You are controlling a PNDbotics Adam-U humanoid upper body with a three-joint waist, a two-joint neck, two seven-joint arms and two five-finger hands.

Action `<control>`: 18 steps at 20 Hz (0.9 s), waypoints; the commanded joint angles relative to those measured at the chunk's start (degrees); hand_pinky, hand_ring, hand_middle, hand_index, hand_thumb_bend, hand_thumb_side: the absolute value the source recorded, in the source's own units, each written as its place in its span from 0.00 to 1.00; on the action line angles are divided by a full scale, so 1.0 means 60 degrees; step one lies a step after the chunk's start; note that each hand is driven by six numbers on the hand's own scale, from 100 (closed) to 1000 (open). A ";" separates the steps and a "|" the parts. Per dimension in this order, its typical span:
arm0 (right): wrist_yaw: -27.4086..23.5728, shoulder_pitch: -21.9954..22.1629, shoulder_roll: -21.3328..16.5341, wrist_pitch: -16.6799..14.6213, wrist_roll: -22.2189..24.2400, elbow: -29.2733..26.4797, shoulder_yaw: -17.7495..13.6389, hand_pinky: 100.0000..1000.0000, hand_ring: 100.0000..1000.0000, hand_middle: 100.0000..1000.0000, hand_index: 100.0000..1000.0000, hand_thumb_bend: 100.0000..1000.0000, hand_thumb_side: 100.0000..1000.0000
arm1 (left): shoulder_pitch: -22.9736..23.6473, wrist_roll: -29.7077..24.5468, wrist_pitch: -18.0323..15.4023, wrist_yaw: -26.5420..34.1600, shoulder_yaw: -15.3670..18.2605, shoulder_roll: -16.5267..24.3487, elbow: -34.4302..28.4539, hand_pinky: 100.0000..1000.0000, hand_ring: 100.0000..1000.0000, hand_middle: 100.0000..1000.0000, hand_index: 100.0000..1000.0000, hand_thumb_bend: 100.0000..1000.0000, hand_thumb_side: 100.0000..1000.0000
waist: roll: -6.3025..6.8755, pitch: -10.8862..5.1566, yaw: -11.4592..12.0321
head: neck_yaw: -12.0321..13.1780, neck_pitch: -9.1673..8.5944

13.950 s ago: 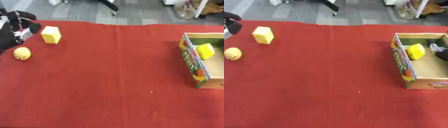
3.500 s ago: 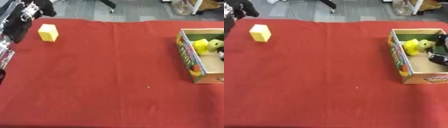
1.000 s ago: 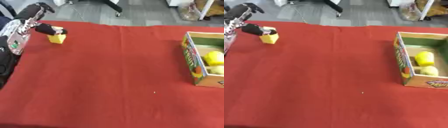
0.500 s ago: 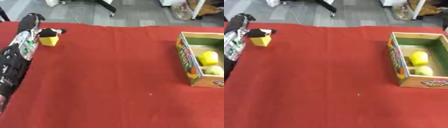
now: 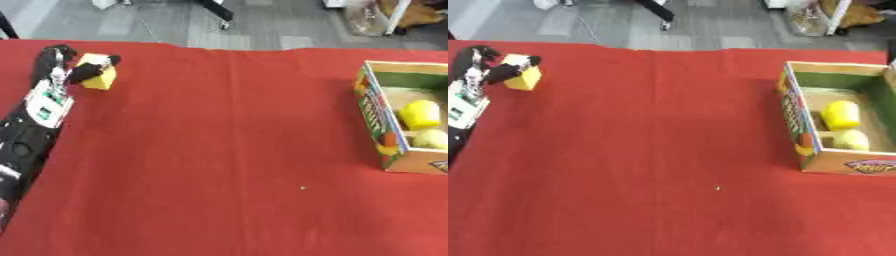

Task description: Pick up the objects with one hand, pass them to the other hand, and then place them into the box on the other side of the table.

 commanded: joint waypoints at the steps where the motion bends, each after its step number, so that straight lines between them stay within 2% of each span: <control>1: -0.0073 -0.0108 -0.0181 0.0015 0.0004 -0.0119 -0.0121 0.64 0.64 0.58 0.82 0.18 0.22 | -0.0082 -0.0330 0.0062 0.0124 -0.0031 0.0319 0.0048 0.77 0.69 0.66 0.73 0.79 0.59 | -0.0058 -0.0077 0.0012 | -0.0041 -0.0073; 3: -0.0074 -0.0105 -0.0179 0.0007 0.0016 -0.0115 -0.0111 0.64 0.64 0.58 0.82 0.18 0.22 | -0.0032 -0.0456 0.0051 0.0160 -0.0017 0.0273 0.0121 0.75 0.66 0.62 0.72 0.73 0.56 | -0.0066 -0.0081 0.0017 | -0.0043 -0.0077; 6: -0.0084 -0.0096 -0.0173 0.0006 0.0019 -0.0103 -0.0106 0.64 0.64 0.58 0.82 0.17 0.22 | 0.0004 -0.0479 -0.0007 0.0196 -0.0031 0.0201 0.0155 0.72 0.61 0.57 0.68 0.58 0.43 | -0.0083 -0.0090 0.0019 | -0.0032 -0.0072; 7: -0.0091 -0.0094 -0.0171 0.0005 0.0021 -0.0095 -0.0103 0.64 0.64 0.58 0.82 0.17 0.22 | 0.0007 -0.0446 -0.0032 0.0211 -0.0035 0.0178 0.0146 0.72 0.61 0.56 0.67 0.56 0.41 | -0.0089 -0.0094 0.0019 | -0.0029 -0.0072; 8: -0.0097 -0.0091 -0.0169 0.0004 0.0025 -0.0087 -0.0098 0.64 0.64 0.58 0.82 0.17 0.22 | 0.0008 -0.0396 -0.0064 0.0229 -0.0041 0.0160 0.0126 0.71 0.58 0.52 0.63 0.48 0.34 | -0.0094 -0.0100 0.0018 | -0.0026 -0.0069; 9: -0.0102 -0.0088 -0.0167 0.0002 0.0029 -0.0079 -0.0094 0.64 0.64 0.58 0.82 0.17 0.22 | 0.0010 -0.0312 -0.0100 0.0245 -0.0049 0.0149 0.0090 0.70 0.56 0.50 0.62 0.44 0.31 | -0.0100 -0.0107 0.0017 | -0.0023 -0.0068; 10: -0.0108 -0.0082 -0.0164 0.0000 0.0034 -0.0071 -0.0091 0.64 0.64 0.58 0.82 0.17 0.22 | 0.0010 -0.0199 -0.0148 0.0274 -0.0051 0.0142 0.0036 0.68 0.53 0.46 0.57 0.35 0.22 | -0.0104 -0.0115 0.0017 | -0.0023 -0.0068; 11: -0.0115 -0.0077 -0.0163 -0.0002 0.0037 -0.0062 -0.0090 0.64 0.64 0.58 0.82 0.17 0.22 | 0.0016 -0.0079 -0.0200 0.0326 -0.0052 0.0137 -0.0017 0.68 0.52 0.45 0.57 0.34 0.21 | -0.0107 -0.0122 0.0018 | -0.0023 -0.0068; 12: -0.0124 -0.0072 -0.0162 -0.0003 0.0041 -0.0053 -0.0088 0.64 0.64 0.58 0.82 0.17 0.22 | 0.0016 0.0041 -0.0271 0.0401 -0.0056 0.0142 -0.0086 0.67 0.49 0.41 0.52 0.25 0.15 | -0.0109 -0.0131 0.0021 | -0.0023 -0.0067; 16: -0.0171 -0.0070 -0.0163 -0.0024 0.0068 -0.0040 -0.0063 0.64 0.64 0.58 0.82 0.16 0.22 | 0.0090 0.0240 -0.0747 0.0954 -0.0205 0.0280 -0.0637 0.67 0.46 0.37 0.48 0.14 0.09 | -0.0091 -0.0169 0.0058 | -0.0042 -0.0034; 18: -0.0180 -0.0084 -0.0176 -0.0048 0.0097 -0.0043 -0.0040 0.64 0.64 0.58 0.82 0.16 0.22 | 0.0198 0.0044 -0.1074 0.1383 -0.0344 0.0474 -0.1240 0.67 0.46 0.36 0.47 0.13 0.09 | -0.0075 -0.0196 0.0096 | -0.0062 -0.0020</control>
